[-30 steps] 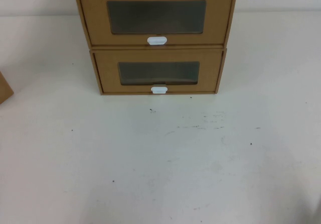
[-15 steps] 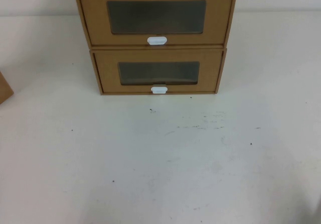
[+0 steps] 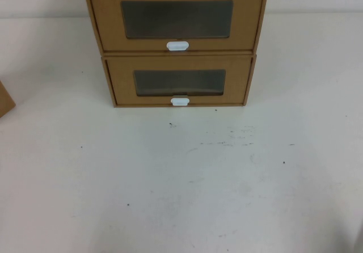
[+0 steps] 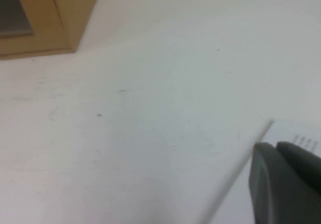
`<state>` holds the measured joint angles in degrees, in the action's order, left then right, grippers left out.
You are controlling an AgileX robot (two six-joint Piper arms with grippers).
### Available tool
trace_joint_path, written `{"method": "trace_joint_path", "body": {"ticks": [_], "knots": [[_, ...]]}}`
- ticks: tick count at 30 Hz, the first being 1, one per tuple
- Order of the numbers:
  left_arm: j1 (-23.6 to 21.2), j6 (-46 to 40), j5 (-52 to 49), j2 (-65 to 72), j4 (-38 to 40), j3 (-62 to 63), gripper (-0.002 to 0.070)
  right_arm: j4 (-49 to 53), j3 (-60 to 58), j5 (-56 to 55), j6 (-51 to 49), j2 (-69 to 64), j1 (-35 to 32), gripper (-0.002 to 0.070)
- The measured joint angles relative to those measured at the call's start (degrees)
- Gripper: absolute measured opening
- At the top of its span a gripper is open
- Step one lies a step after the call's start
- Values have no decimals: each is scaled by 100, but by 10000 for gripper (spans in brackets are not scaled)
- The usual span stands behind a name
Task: Open the shoe box
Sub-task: 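Pull the top drawer of the cardboard box fully open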
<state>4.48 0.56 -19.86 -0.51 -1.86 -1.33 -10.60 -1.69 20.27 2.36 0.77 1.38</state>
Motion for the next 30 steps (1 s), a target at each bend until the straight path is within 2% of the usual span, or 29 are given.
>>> {"method": "trace_joint_path", "body": {"ticks": [3,6,9,11,13,26,28,30], "knots": [[0,167,163,0,49,-10,-6,-658,0,11,0,0,0,-18],[0,967,581,0,1029,-10,-6,-1805,0,11,0,0,0,-18],[0,1721,1066,0,1970,-10,-6,-3574,0,11,0,0,0,-18],[0,1921,1459,0,2205,-10,-6,-4679,0,-16,0,0,0,-18],[0,1994,1767,0,2284,-10,-6,-5169,0,-75,0,0,0,-18],[0,2143,1871,0,2332,-10,-6,-4743,0,28,164,0,0,-18],[0,2053,1582,144,2205,115,-6,-4708,0,86,540,0,0,-18],[0,1701,789,508,1884,600,-6,-4703,0,115,797,0,0,-18]]}}
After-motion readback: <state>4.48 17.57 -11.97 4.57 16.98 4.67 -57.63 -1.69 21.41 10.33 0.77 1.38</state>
